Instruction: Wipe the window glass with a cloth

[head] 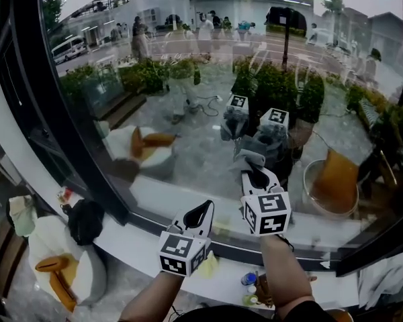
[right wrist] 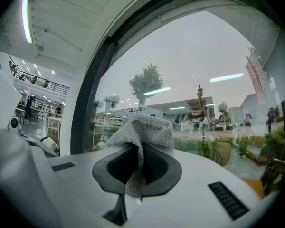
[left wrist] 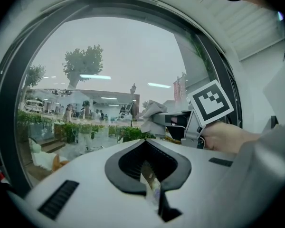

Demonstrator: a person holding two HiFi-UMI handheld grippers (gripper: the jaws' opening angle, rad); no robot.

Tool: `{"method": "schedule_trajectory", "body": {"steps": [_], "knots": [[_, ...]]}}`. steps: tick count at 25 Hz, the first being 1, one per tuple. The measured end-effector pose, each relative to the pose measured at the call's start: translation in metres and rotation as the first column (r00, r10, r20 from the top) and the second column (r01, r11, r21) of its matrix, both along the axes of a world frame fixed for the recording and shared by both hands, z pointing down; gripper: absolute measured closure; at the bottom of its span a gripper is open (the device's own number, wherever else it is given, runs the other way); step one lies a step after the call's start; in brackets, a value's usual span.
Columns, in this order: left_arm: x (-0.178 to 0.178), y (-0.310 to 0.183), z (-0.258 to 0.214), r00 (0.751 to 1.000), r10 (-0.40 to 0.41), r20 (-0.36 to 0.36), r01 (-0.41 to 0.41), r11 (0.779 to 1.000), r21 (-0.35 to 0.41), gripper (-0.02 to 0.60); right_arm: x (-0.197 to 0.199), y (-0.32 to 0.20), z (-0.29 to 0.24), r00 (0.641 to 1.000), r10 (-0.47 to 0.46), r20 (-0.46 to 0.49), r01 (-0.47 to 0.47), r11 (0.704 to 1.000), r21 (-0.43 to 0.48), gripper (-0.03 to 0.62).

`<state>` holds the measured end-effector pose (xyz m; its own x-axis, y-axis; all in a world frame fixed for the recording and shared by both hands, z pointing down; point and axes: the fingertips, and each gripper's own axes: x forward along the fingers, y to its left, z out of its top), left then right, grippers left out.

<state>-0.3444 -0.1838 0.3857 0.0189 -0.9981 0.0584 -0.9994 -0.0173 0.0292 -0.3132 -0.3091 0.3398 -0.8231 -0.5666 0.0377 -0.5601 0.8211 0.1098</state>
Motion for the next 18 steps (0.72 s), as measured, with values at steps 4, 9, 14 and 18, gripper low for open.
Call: {"method": "schedule_trajectory", "body": {"steps": [4,9,14,18], "knots": [[-0.013,0.003,0.004,1.000,-0.004,0.014,0.004,1.000,-0.006,0.574,-0.013,0.002,0.004,1.000,-0.003,0.004,0.003,1.000,-0.006,0.556],[-0.033,0.008,0.012,1.000,-0.010,0.016,0.010,1.000,-0.015,0.574,-0.033,0.007,0.010,1.000,-0.005,0.006,0.005,1.000,-0.011,0.556],[-0.049,0.013,0.015,1.000,-0.006,0.010,0.006,1.000,-0.010,0.574,-0.048,0.012,0.015,1.000,0.003,0.001,-0.003,1.000,-0.012,0.556],[-0.054,0.014,0.016,1.000,-0.001,0.005,0.001,1.000,-0.007,0.574,-0.051,0.012,0.015,1.000,0.010,0.001,-0.010,1.000,-0.011,0.556]]}}
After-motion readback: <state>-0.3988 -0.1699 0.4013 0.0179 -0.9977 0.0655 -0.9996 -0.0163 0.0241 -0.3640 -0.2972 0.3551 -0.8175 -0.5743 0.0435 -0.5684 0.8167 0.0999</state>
